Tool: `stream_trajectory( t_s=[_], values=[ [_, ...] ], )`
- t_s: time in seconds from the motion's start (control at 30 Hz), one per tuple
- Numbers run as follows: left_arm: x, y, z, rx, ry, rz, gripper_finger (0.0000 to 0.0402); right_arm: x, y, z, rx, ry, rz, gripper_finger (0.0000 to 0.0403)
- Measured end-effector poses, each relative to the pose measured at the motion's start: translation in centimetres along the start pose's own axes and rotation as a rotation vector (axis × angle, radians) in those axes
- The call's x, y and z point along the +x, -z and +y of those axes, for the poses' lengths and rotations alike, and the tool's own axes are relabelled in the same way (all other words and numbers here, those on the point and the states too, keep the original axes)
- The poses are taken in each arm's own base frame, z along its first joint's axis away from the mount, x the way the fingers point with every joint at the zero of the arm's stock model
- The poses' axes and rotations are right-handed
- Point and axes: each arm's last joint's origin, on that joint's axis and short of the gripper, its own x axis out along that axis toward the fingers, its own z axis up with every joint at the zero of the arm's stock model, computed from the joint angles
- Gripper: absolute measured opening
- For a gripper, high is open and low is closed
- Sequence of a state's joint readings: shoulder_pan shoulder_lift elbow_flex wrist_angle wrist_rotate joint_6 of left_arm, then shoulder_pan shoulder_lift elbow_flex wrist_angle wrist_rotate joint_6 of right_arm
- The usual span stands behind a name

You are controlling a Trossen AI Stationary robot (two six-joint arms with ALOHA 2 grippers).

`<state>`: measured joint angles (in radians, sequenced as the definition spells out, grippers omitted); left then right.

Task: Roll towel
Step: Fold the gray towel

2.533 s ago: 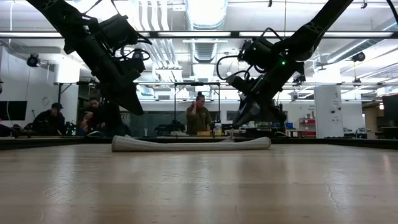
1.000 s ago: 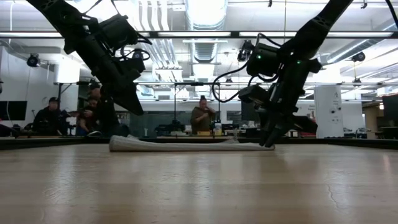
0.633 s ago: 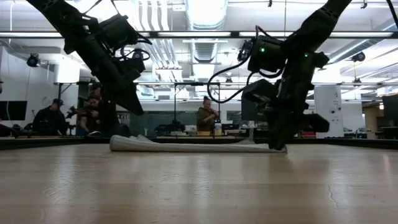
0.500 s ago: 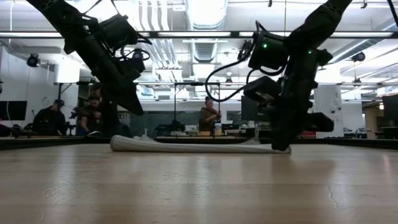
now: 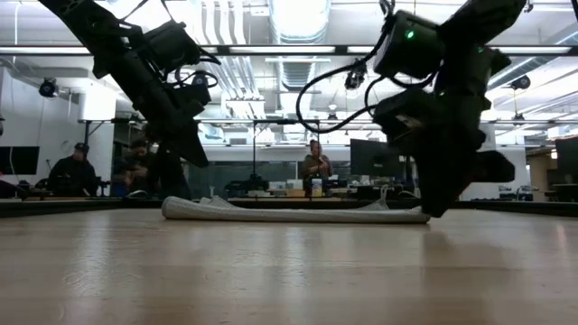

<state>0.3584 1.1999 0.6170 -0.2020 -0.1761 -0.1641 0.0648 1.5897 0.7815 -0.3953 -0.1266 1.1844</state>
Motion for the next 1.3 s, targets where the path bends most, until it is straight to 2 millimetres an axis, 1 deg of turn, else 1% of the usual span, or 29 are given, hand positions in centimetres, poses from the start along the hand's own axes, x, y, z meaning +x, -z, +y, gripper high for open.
stream_trajectory(
  t_s=[0.1,0.23,0.4,0.6,0.8,1.0,1.13,1.3],
  values=[
    [0.0,0.0,0.0,0.0,0.0,0.0,0.0104,-0.6,0.9,0.3,-0.02,0.004,-0.029,0.0061],
    [0.0,0.0,0.0,0.0,0.0,0.0,0.0104,-2.7,1.4,0.8,-0.049,-0.04,-0.16,0.0061],
    [0.0,0.0,0.0,0.0,0.0,0.0,0.0104,-5.7,1.2,1.0,-0.04,-0.112,-0.314,0.0061],
    [0.0,0.0,0.0,0.0,0.0,0.0,0.0104,-7.6,0.9,1.5,-0.059,-0.214,-0.415,0.0061],
    [0.0,0.0,0.0,0.0,0.0,0.0,0.0104,-8.2,0.5,2.9,-0.139,-0.344,-0.495,0.0061],
    [0.0,0.0,0.0,0.0,0.0,0.0,0.0104,-7.7,-0.1,4.2,-0.155,-0.445,-0.547,0.0061],
    [0.0,0.0,0.0,0.0,0.0,0.0,0.0104,-7.1,-0.2,4.6,-0.142,-0.462,-0.549,0.0061],
    [0.0,0.0,0.0,0.0,0.0,0.0,0.0104,-6.5,-0.3,4.6,-0.102,-0.452,-0.53,0.0061]
  ],
)
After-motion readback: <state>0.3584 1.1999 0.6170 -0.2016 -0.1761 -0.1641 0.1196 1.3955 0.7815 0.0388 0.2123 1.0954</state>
